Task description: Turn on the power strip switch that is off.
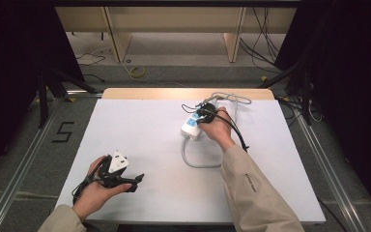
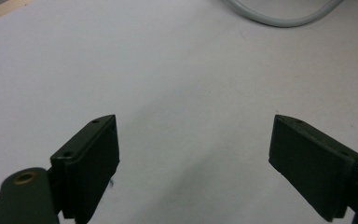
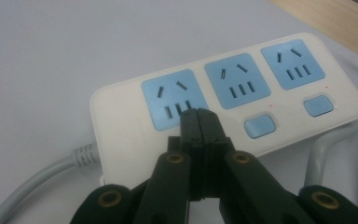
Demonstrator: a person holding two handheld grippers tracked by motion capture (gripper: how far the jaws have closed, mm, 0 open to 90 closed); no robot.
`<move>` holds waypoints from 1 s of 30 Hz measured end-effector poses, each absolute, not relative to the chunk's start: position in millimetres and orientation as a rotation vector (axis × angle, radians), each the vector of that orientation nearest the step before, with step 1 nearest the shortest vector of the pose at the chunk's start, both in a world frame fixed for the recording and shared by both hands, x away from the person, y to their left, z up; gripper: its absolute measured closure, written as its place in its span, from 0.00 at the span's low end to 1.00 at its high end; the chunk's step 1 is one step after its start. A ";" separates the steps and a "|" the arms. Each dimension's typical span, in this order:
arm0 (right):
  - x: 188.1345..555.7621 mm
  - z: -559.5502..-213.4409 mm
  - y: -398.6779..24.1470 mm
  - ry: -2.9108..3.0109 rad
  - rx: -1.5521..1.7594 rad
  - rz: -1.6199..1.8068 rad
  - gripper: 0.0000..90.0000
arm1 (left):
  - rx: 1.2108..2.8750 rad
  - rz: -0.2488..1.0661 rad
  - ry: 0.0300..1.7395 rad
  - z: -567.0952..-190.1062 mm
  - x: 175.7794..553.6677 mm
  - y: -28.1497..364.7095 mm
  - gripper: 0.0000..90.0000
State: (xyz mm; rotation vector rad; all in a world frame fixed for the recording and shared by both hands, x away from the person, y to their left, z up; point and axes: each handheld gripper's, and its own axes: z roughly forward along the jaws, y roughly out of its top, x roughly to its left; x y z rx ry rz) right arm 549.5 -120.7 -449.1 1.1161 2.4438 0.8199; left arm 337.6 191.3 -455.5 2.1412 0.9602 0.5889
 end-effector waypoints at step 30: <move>548.9 -450.6 -116.4 2.436 1.141 0.781 1.00 | 2.149 0.587 0.950 -455.4 337.0 187.6 0.18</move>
